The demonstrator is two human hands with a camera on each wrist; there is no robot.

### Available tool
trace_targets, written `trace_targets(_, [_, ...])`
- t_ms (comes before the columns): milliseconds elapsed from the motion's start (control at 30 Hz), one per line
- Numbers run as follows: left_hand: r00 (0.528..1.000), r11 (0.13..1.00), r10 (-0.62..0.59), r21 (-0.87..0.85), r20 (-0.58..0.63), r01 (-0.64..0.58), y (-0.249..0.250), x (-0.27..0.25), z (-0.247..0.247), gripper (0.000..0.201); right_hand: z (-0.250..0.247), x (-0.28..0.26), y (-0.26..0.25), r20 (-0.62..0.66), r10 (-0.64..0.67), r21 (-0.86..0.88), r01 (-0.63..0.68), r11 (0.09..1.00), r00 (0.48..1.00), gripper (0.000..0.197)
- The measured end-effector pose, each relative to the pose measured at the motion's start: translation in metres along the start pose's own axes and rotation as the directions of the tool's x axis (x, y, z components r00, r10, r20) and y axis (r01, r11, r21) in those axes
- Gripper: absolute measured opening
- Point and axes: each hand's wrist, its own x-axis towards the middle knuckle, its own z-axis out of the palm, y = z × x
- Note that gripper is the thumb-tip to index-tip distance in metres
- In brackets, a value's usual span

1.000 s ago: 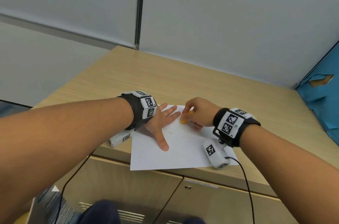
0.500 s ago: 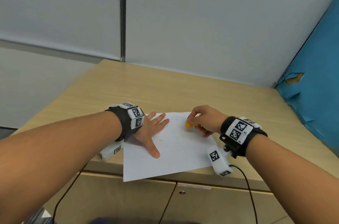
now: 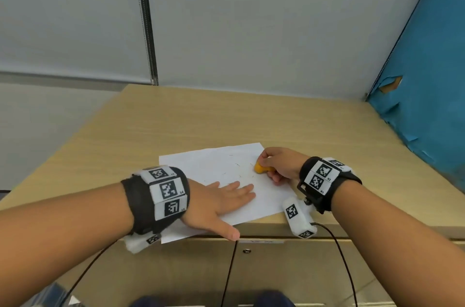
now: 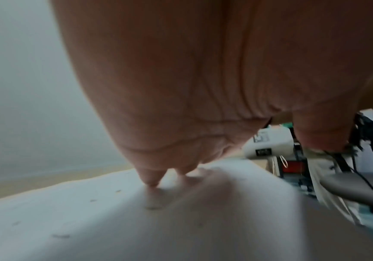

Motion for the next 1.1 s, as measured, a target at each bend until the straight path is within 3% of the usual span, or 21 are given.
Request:
trace_targets(167, [0.988,0.981,-0.153,0.12,-0.009,0.153,-0.004,0.021,-0.011,0.098,0.002,0.0,-0.002,-0.003,0.013,-0.038,-0.013,0.999,1.0,0.014])
trace_targets(367, [0.888,0.894,-0.447,0.091,0.106,0.439,-0.029,0.002,-0.055,0.095,0.0,0.001,-0.001,0.008,0.003,-0.064,-0.003,0.998,1.0,0.014])
trace_targets(533, [0.919,0.92,-0.391,-0.027,-0.045,0.391,-0.044,-0.001,-0.08,0.075,0.002,0.0,-0.004,0.017,-0.005,-0.121,0.007,0.993,1.0,0.004])
trace_targets(600, [0.924,0.927,-0.376,-0.019,-0.071,0.376,-0.048,0.009,-0.08,0.084,0.002,-0.001,-0.005,0.005,-0.021,-0.196,0.021,0.98,1.0,0.011])
trace_targets(733, [0.926,0.923,-0.378,0.073,0.0,0.377,-0.053,0.027,-0.074,0.116,0.005,-0.002,-0.014,-0.009,-0.071,-0.458,0.059,0.887,0.997,0.017])
trace_targets(867, [0.924,0.92,-0.38,0.124,0.036,0.373,-0.053,0.031,-0.069,0.118,0.018,-0.003,-0.035,-0.058,-0.209,-0.628,0.127,0.767,0.976,0.022])
trace_targets(967, [0.924,0.921,-0.381,0.101,0.036,0.376,-0.051,0.03,-0.067,0.113,0.041,-0.01,-0.048,0.042,-0.256,-0.64,0.223,0.735,0.966,0.014])
trace_targets(1000, [0.924,0.922,-0.381,0.085,0.036,0.377,-0.052,0.029,-0.066,0.112,0.046,-0.011,-0.051,0.066,-0.259,-0.66,0.236,0.713,0.964,0.024])
trace_targets(1100, [0.932,0.932,-0.36,0.065,0.038,0.357,-0.063,0.033,-0.06,0.119,0.04,-0.002,-0.056,-0.033,-0.23,-0.754,0.127,0.644,0.973,0.036])
